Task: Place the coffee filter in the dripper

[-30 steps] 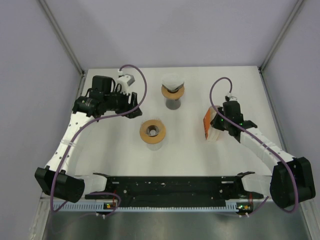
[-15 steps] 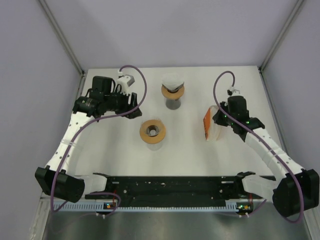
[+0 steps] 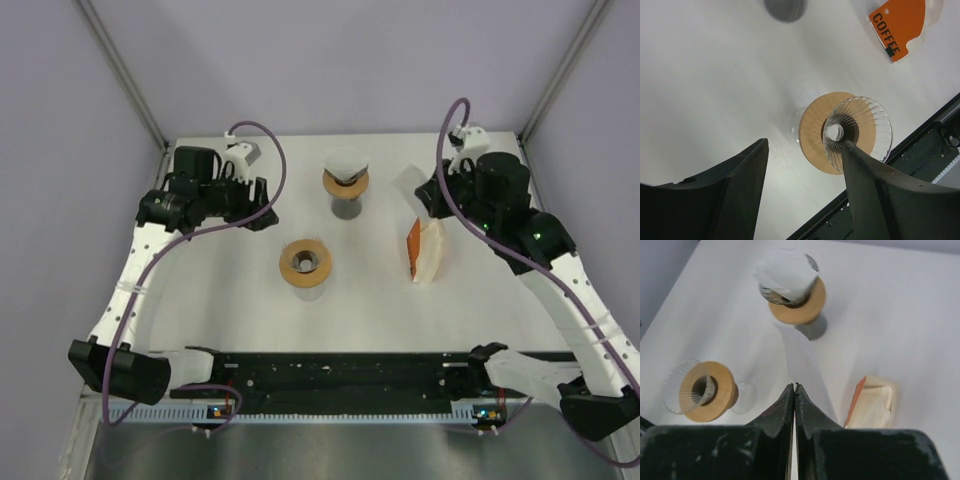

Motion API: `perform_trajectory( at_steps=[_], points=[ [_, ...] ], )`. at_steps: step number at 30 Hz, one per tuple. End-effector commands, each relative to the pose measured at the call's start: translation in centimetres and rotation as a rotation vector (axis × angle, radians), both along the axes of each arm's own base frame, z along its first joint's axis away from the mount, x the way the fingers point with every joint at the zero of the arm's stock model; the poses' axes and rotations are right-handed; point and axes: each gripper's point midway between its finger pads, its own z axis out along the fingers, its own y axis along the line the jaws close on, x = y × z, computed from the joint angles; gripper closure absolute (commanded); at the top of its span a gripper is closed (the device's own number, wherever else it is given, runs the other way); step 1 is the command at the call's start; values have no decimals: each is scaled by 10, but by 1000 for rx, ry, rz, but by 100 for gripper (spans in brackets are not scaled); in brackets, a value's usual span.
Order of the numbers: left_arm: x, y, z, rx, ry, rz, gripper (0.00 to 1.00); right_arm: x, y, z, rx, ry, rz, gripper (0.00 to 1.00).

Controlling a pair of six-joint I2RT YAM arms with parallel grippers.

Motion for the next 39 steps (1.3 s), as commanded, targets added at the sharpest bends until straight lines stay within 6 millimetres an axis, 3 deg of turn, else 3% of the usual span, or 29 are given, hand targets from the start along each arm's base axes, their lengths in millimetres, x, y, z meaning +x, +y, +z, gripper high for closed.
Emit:
perform_trajectory(
  at_steps=[1,5,10,14,22,27,34,39],
  points=[
    [6,4,40,-49,-95,17,34,-22,53,51,-210,-198,256,100],
    [9,12,48,-66,-108,45,34,-37,102,57,-469,-319,469,100],
    [11,26,55,-84,-111,107,33,-68,169,44,-725,-475,755,100],
    [9,31,55,-95,-104,119,33,-86,206,22,-955,-604,934,100],
    [4,25,47,-120,-83,81,33,-85,236,-6,-1226,-734,1114,100],
    [-14,5,53,-204,-59,-41,32,-101,242,-22,-1265,-771,1287,100],
    [-53,-36,75,-203,-88,-257,12,-99,244,-31,-1301,-769,1300,100],
    [-58,-56,61,-136,-59,-308,10,-101,247,-33,-1309,-790,1313,100]
  ],
)
